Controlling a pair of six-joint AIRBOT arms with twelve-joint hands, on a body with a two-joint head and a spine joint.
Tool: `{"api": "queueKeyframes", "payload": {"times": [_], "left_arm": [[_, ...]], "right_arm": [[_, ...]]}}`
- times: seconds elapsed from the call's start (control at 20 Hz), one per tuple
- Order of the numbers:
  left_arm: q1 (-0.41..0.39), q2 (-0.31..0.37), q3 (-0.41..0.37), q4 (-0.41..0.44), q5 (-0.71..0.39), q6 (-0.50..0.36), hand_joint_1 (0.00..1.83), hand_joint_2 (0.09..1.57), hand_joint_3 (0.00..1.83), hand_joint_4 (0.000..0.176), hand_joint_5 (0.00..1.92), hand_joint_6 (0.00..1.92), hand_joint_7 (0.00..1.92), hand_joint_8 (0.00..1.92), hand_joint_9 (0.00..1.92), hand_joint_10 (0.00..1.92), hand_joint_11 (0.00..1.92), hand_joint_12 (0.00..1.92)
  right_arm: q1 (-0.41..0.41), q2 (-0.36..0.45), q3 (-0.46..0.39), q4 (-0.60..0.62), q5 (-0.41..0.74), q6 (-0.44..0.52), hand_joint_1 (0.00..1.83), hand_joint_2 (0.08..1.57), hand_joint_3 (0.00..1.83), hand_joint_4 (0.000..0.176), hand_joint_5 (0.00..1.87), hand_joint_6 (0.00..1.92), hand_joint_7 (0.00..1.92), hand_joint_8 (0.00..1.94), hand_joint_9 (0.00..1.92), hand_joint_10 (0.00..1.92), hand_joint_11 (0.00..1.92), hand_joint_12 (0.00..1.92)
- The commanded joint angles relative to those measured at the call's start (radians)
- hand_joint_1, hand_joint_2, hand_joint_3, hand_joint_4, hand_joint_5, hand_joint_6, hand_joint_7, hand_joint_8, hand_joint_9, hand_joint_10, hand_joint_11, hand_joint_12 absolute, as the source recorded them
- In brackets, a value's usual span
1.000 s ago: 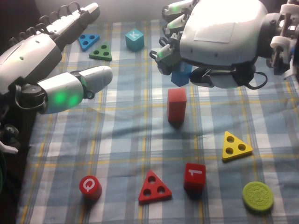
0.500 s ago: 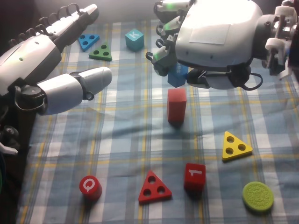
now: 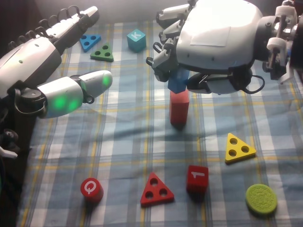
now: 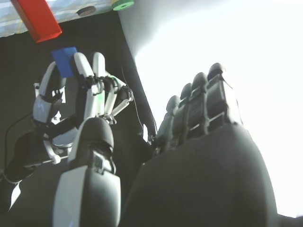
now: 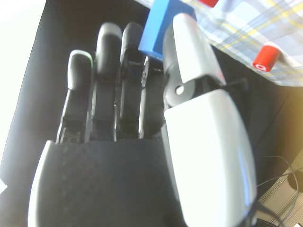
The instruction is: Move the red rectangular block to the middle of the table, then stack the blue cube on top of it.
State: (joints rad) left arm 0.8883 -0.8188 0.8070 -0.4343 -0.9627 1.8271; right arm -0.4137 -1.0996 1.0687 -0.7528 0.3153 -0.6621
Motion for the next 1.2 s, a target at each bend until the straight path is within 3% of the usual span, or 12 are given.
{"api": "queueKeyframes", "payload": {"times": [0.0, 0.25, 0.3, 0.35, 0.5, 0.6, 0.7, 0.75, 0.85, 0.9, 1.0, 1.15], "left_arm": [[-0.007, 0.003, -0.001, 0.024, -0.122, -0.008, 0.42, 1.25, 0.00, 0.044, 0.00, 0.00, 0.00, 0.00, 0.00, 0.00, 0.00, 0.00], [-0.007, 0.003, -0.001, 0.023, -0.122, -0.009, 0.39, 1.25, 0.00, 0.042, 0.00, 0.00, 0.00, 0.00, 0.00, 0.00, 0.00, 0.00], [-0.007, 0.003, -0.001, 0.023, -0.122, -0.009, 0.41, 1.25, 0.00, 0.050, 0.00, 0.00, 0.00, 0.00, 0.00, 0.00, 0.00, 0.00], [-0.007, 0.003, -0.001, 0.023, -0.122, -0.009, 0.41, 1.24, 0.00, 0.048, 0.00, 0.00, 0.00, 0.00, 0.00, 0.00, 0.00, 0.00], [-0.007, 0.003, -0.001, 0.021, -0.122, -0.009, 0.39, 1.25, 0.00, 0.039, 0.00, 0.00, 0.00, 0.00, 0.00, 0.00, 0.00, 0.00], [-0.007, 0.003, -0.001, 0.021, -0.122, -0.009, 0.40, 1.25, 0.00, 0.034, 0.00, 0.00, 0.00, 0.00, 0.00, 0.00, 0.00, 0.00], [-0.006, 0.003, -0.001, 0.021, -0.122, -0.009, 0.41, 1.25, 0.00, 0.036, 0.00, 0.00, 0.00, 0.00, 0.00, 0.00, 0.00, 0.00], [-0.006, 0.003, -0.001, 0.020, -0.122, -0.009, 0.40, 1.25, 0.00, 0.042, 0.00, 0.00, 0.00, 0.00, 0.00, 0.00, 0.00, 0.00], [-0.006, 0.003, -0.001, 0.020, -0.122, -0.009, 0.41, 1.24, 0.00, 0.055, 0.00, 0.00, 0.00, 0.00, 0.00, 0.00, 0.00, 0.00], [-0.006, 0.003, -0.001, 0.020, -0.122, -0.009, 0.40, 1.24, 0.00, 0.043, 0.00, 0.00, 0.00, 0.00, 0.00, 0.00, 0.00, 0.00], [-0.006, 0.003, -0.001, 0.020, -0.122, -0.009, 0.41, 1.24, 0.00, 0.038, 0.00, 0.00, 0.00, 0.00, 0.00, 0.00, 0.00, 0.00], [-0.006, 0.003, -0.001, 0.020, -0.122, -0.009, 0.41, 1.24, 0.00, 0.042, 0.00, 0.00, 0.00, 0.00, 0.00, 0.00, 0.00, 0.00]], "right_arm": [[0.013, -0.003, -0.001, 0.015, 0.092, -0.002, 1.15, 1.16, 0.00, 0.000, 0.89, 1.08, 0.87, 1.49, 0.59, 1.77, 0.16, 1.92], [0.009, -0.003, -0.001, -0.003, 0.091, 0.017, 1.10, 1.17, 0.00, 0.000, 0.87, 1.15, 0.81, 1.68, 0.52, 1.92, 0.10, 1.92], [0.009, -0.003, -0.001, -0.005, 0.091, 0.021, 1.20, 1.19, 0.00, 0.000, 0.84, 1.03, 0.86, 1.49, 0.48, 1.65, 0.02, 1.92], [0.009, -0.002, 0.000, -0.019, 0.091, 0.036, 1.23, 1.18, 0.00, 0.000, 0.85, 0.96, 0.90, 1.41, 0.53, 1.57, 0.02, 1.92], [0.009, -0.002, 0.005, -0.088, 0.088, 0.116, 1.22, 1.18, 0.00, 0.000, 0.81, 1.05, 0.94, 1.29, 0.58, 1.23, 0.00, 1.89], [0.009, -0.002, 0.004, -0.093, 0.086, 0.118, 1.22, 1.21, 0.00, 0.000, 0.79, 1.04, 0.86, 1.46, 0.57, 1.44, 0.00, 1.92], [0.009, -0.002, 0.004, -0.094, 0.083, 0.119, 1.21, 1.22, 0.00, 0.000, 0.76, 1.25, 0.80, 1.39, 0.54, 1.68, 0.04, 1.92], [0.009, -0.002, 0.004, -0.092, 0.084, 0.119, 1.21, 1.23, 0.00, 0.000, 0.78, 1.08, 0.80, 1.53, 0.51, 1.77, 0.04, 1.92], [0.011, -0.002, 0.004, -0.099, 0.083, 0.119, 1.23, 1.19, 0.00, 0.000, 0.85, 0.99, 0.86, 1.45, 0.49, 1.51, 0.00, 1.92], [0.011, -0.002, 0.002, -0.105, 0.082, 0.119, 1.21, 1.19, 0.00, 0.000, 0.86, 1.01, 0.86, 1.40, 0.51, 1.39, 0.00, 1.90], [0.011, 0.000, -0.001, -0.120, 0.072, 0.119, 1.23, 1.19, 0.00, 0.000, 0.83, 0.99, 0.86, 1.46, 0.54, 1.53, 0.00, 1.92], [0.016, 0.001, 0.000, -0.127, 0.062, 0.119, 1.22, 1.19, 0.00, 0.000, 0.81, 1.04, 0.88, 1.39, 0.54, 1.50, 0.01, 1.92]]}}
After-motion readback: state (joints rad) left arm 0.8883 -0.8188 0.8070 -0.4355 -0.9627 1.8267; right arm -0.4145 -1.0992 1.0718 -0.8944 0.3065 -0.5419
